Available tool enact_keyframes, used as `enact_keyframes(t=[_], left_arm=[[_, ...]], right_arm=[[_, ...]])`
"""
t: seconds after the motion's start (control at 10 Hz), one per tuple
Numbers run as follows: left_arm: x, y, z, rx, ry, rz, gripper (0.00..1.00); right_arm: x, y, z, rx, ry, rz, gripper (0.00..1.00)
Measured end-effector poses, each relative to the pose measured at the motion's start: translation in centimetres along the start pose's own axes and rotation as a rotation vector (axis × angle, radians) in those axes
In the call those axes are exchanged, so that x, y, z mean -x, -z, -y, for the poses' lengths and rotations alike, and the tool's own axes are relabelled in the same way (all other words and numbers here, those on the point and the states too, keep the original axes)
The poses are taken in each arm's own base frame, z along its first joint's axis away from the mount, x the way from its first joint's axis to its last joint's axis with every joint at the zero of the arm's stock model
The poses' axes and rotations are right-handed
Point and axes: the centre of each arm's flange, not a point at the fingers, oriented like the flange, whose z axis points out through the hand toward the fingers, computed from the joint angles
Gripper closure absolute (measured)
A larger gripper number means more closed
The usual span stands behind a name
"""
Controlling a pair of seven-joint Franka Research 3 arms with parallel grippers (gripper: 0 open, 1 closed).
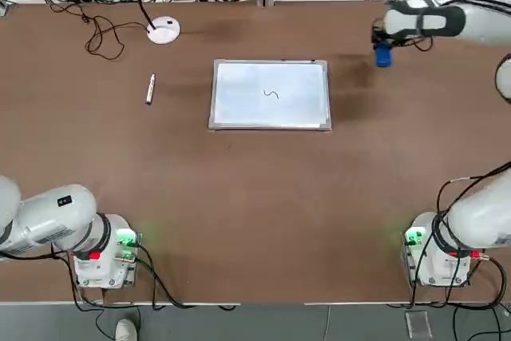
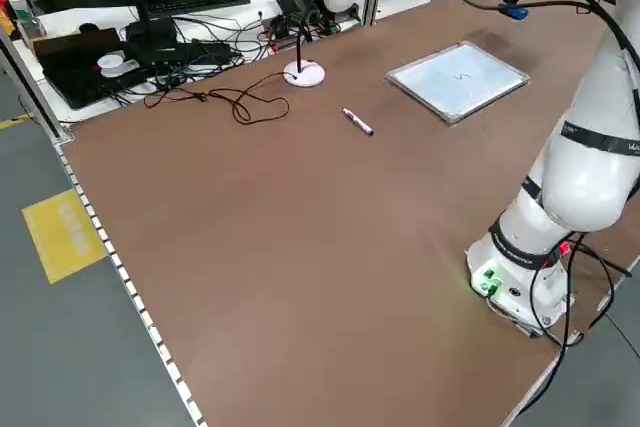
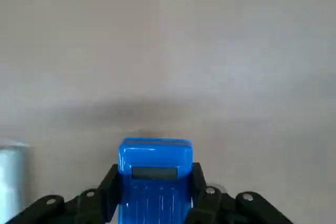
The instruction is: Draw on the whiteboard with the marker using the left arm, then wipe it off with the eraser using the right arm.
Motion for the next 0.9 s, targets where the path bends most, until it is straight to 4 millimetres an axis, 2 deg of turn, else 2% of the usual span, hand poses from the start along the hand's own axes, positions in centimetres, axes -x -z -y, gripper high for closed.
enact_keyframes(t=[0.2, 0.4, 0.9], left_arm=[[0.5, 0.4, 0.0, 0.038, 0.011, 0.008, 0.00], [1.4, 0.3, 0.1, 0.043, 0.022, 0.026, 0.00], [5.4, -0.3, -1.3, 0.027, 0.023, 0.079, 0.00]], right_arm=[[1.2, 0.9, 5.9, -0.022, -0.052, -0.018, 0.43], [3.0, 1.5, 10.7, -0.043, -0.084, -0.029, 0.43], [7.2, 2.6, 19.7, -0.138, -0.126, -0.098, 0.43]])
